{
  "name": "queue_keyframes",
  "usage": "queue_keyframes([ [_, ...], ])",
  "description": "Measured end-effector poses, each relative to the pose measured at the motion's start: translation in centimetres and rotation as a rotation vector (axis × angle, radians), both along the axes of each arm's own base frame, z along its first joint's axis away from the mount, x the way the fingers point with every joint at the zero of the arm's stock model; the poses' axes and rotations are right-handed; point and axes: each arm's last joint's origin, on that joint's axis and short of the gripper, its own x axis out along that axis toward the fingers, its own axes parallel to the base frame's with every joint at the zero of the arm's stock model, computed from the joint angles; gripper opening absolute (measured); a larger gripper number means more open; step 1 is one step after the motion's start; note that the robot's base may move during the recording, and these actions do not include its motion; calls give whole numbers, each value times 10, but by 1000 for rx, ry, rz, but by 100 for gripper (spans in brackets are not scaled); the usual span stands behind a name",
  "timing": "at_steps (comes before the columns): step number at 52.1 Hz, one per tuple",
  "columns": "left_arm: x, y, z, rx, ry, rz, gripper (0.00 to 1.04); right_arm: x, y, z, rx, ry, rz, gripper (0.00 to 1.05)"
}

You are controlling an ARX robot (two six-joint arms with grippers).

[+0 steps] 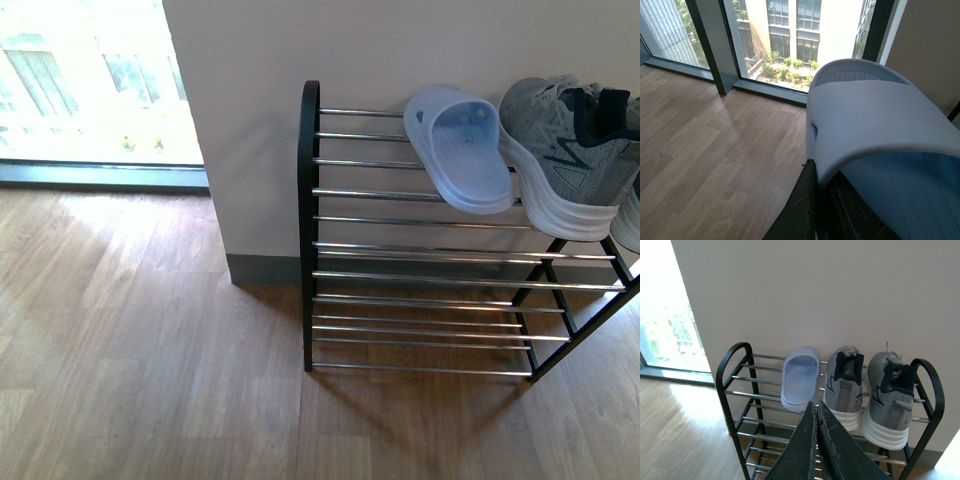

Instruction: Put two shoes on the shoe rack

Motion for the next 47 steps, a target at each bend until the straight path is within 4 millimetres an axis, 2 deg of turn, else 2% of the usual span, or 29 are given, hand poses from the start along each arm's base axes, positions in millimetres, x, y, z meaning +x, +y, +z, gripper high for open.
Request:
queue_keyframes([
  [9, 0, 0, 0, 0, 0, -1, 2, 0, 0, 0, 0, -1, 0, 2],
  [11, 0, 0, 0, 0, 0, -1, 2, 0, 0, 0, 0, -1, 0, 12],
  [20, 0, 0, 0, 0, 0, -1, 2, 0, 0, 0, 0, -1, 0, 35],
  [31, 0, 0, 0, 0, 0, -1, 2, 0, 0, 0, 0, -1, 0, 79],
  [37, 0, 0, 0, 0, 0, -1, 2, 0, 0, 0, 1, -1, 0, 97],
  [47, -1, -1, -2, -29, 76, 23, 2, 0, 0, 0, 2, -1, 0, 95],
])
